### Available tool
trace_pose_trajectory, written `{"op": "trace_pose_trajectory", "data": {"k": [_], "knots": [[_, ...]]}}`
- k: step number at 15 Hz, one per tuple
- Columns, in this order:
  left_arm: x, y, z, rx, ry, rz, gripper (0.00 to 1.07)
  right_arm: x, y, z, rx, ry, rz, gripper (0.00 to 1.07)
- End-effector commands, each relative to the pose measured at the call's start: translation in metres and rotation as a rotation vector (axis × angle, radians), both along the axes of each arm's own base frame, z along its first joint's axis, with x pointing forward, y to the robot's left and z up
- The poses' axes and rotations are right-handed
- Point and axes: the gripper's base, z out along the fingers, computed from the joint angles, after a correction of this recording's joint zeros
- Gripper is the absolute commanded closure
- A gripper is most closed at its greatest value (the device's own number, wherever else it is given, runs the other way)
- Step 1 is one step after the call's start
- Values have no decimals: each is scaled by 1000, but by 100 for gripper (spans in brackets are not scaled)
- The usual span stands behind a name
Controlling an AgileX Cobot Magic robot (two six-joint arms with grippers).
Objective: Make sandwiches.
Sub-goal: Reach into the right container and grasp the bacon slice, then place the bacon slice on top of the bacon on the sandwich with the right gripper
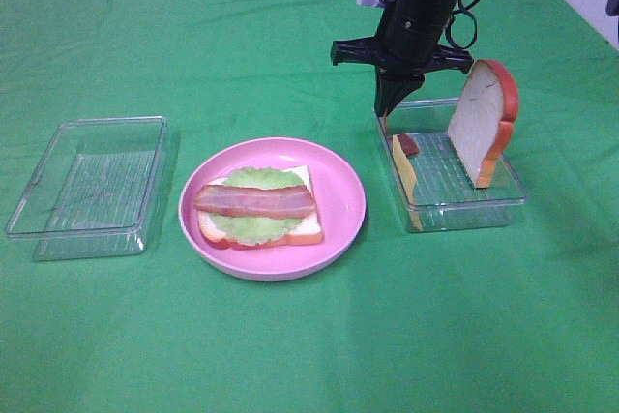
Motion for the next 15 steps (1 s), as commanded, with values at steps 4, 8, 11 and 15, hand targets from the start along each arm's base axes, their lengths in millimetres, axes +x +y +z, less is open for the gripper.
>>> {"op": "trace_pose_trajectory", "data": {"k": [4,8,11,15], "knots": [[-1,0,0,3,-25,1,9,-15,-6,57,6,-29,21,107],[-1,0,0,3,-25,1,9,-39,-9,118,67,-87,56,107],[-1,0,0,3,-25,1,9,-55,0,148,113,-142,91,107],[-1,0,0,5,-25,3,9,-98,41,169,214,-131,264,107]]}}
